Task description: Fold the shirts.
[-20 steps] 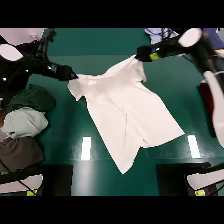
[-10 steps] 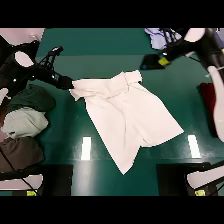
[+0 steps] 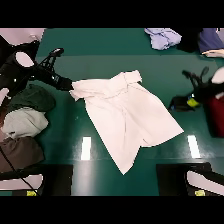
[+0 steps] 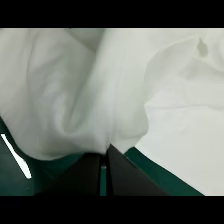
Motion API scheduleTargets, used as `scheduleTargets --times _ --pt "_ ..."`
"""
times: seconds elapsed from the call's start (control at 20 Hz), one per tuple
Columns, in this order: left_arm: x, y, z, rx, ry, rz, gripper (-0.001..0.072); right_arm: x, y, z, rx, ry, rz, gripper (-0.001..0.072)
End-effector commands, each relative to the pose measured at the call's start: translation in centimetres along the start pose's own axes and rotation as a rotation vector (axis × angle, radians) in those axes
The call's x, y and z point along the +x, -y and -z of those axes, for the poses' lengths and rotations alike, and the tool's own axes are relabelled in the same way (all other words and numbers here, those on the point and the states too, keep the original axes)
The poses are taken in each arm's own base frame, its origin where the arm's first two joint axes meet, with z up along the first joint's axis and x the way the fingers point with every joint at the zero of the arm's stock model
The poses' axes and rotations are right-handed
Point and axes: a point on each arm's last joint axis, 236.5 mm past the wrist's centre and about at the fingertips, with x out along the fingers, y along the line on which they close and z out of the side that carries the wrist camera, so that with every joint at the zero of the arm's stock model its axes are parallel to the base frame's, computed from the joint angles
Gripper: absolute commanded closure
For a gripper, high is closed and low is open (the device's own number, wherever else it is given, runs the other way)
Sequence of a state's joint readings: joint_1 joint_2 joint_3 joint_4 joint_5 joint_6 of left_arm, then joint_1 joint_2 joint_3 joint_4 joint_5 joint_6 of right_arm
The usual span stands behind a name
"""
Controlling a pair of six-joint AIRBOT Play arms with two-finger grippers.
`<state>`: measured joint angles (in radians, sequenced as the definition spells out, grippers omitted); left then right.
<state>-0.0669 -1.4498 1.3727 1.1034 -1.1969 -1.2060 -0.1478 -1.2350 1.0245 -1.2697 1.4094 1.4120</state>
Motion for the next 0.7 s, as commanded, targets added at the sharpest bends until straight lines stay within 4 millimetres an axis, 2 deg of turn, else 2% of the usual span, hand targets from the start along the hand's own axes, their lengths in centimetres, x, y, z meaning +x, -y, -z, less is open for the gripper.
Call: scheduleTargets --times 0.0,0.1,0.25,0.55,0.65 --pt "0.0 0.1 0.2 -0.004 -0.008 0.008 0.0679 2.7 3.4 4.0 0.092 -0.014 0.010 0.0159" --pt "0.0 0.2 0.2 -0.007 -0.008 0.010 0.0679 3.3 4.2 4.5 0.111 -0.004 0.010 0.0158" --pt "0.0 0.2 0.2 -0.024 -0.009 0.011 0.0679 4.3 4.1 5.1 0.098 -0.031 0.000 0.0159" --pt "0.0 0.4 0.7 -0.025 -0.031 0.019 0.0679 5.8 4.5 4.9 0.093 -0.061 0.008 0.0161" --pt "0.0 0.4 0.8 -0.030 -0.033 0.020 0.0679 6.4 4.4 4.9 0.087 -0.076 0.007 0.0280"
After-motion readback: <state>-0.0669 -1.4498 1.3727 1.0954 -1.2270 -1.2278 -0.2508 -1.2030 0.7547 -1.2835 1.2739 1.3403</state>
